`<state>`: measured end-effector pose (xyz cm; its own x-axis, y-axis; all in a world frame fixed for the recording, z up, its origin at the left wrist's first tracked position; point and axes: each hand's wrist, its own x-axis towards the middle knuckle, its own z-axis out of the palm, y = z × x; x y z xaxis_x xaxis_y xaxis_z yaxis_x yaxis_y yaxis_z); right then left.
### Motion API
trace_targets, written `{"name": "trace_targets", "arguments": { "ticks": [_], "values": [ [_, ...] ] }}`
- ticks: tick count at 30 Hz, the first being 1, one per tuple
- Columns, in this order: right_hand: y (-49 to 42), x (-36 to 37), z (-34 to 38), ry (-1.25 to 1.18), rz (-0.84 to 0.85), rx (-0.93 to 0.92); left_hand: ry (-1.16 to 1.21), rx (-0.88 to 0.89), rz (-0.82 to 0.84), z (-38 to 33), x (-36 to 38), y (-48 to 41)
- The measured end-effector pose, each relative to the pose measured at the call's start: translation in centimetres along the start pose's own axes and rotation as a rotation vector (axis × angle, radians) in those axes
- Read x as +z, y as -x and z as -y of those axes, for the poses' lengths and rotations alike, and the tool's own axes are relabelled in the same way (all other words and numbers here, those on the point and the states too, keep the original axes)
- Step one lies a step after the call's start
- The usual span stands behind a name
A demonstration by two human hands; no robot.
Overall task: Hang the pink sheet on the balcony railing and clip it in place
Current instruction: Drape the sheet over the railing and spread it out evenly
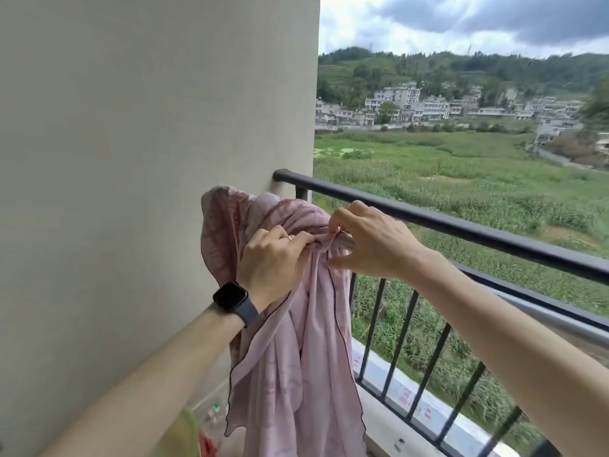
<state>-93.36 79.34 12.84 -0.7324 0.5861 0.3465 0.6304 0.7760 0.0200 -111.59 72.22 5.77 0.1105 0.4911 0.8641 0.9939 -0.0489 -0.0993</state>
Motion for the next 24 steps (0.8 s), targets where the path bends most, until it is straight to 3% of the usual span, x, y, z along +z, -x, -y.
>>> {"name": "trace_targets", "arguments": {
  "ticks": [3, 8, 11, 14, 16, 18, 21, 24],
  "values": [
    [0.0, 0.7, 0.7, 0.108, -0.057, 0.083, 0.298, -0.196, 0.034, -1.0, -3.5, -3.1],
    [-0.6, -1.6, 0.1, 0.147, -0.194, 0.235, 0.585, -0.255, 0.147, -4.1, -6.7, -6.7],
    [1.2, -4.2, -1.9, 0.171, -0.136, 0.314, 0.666, -0.344, 0.158, -5.4, -7.5, -8.0],
    [4.3, -7.9, -4.8, 0.138, 0.073, 0.418, 0.674, -0.254, 0.208, -8.1, -8.0, -8.7],
    [7.2, -10.2, -6.7, -0.038, 0.152, 0.484, 0.727, -0.194, 0.268, -11.1, -8.1, -9.0],
    [10.6, -11.7, -8.3, -0.23, 0.078, 0.547, 0.812, -0.157, 0.337, -14.6, -8.0, -9.1],
    [16.5, -13.3, -10.4, -0.323, -0.174, 0.635, 0.893, -0.068, 0.396, -20.5, -8.0, -8.4],
    [23.3, -14.4, -12.1, -0.486, -0.217, 0.724, 0.973, 0.0, 0.443, -26.8, -8.7, -6.9]
  ]
}}
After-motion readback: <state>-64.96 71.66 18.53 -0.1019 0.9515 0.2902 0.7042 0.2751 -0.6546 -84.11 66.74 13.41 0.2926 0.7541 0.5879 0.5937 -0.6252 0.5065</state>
